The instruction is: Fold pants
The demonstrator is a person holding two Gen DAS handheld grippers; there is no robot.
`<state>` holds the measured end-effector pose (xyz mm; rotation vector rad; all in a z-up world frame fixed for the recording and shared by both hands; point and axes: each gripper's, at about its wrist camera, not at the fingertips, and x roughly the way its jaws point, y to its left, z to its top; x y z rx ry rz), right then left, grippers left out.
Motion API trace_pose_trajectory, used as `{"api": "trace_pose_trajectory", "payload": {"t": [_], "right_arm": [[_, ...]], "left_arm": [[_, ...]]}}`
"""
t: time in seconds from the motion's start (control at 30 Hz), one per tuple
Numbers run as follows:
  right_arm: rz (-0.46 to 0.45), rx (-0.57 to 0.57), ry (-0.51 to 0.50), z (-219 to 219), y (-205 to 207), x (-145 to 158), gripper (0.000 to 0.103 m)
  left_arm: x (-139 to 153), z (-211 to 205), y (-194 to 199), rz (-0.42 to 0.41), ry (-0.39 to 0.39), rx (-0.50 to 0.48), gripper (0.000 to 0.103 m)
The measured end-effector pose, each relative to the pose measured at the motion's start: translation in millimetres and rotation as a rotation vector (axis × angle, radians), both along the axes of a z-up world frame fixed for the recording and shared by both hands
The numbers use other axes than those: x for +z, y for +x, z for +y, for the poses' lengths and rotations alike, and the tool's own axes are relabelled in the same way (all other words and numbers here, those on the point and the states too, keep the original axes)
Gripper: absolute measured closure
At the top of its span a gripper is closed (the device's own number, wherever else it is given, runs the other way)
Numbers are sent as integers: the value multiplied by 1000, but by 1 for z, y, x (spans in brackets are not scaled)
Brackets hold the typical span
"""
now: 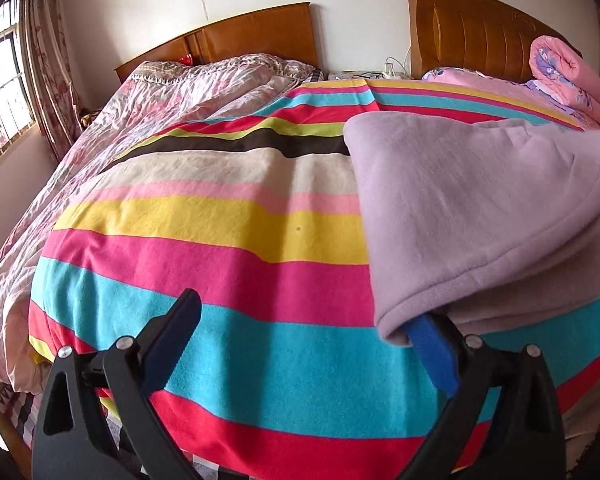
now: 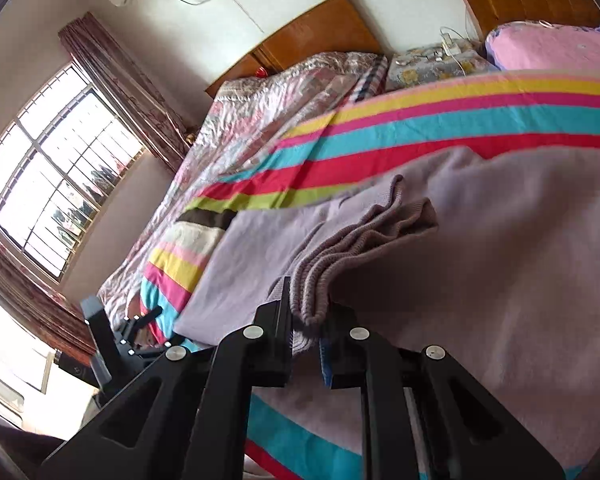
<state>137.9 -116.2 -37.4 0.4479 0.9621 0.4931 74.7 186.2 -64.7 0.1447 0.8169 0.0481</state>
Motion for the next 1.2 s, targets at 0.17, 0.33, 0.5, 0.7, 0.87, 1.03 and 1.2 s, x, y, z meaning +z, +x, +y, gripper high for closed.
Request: {"api": "trace_pose_trajectory", "payload": {"t": [0.17,0.33,0.5,0.7,0.87,1.03,1.2], "right_arm": [[47,-1,-7,-2,-11,-32,89],[-25,16,-9,1,-18,-8,89],[61,27,-7,-5,-16,-40,88],[-42,7,-157,-20,-27,-16,46],[-154,9,-319,-10,-8,0,46],[-168,73,-415,15,9,-11,44],[-123,105,-403,-2,-6,-35,24]], "left_arm": [[-11,6,2,23,-56,21,3],[-7,7,3,23,-40,28,3],[-7,5,2,71,-7,-17,3],[36,5,-10,88,119,-142,3],[116,-20,28,-165,-230,-209,1],[77,-120,114,-59,-172,-277,1],[0,-164,148,122,19,-244,1]]}}
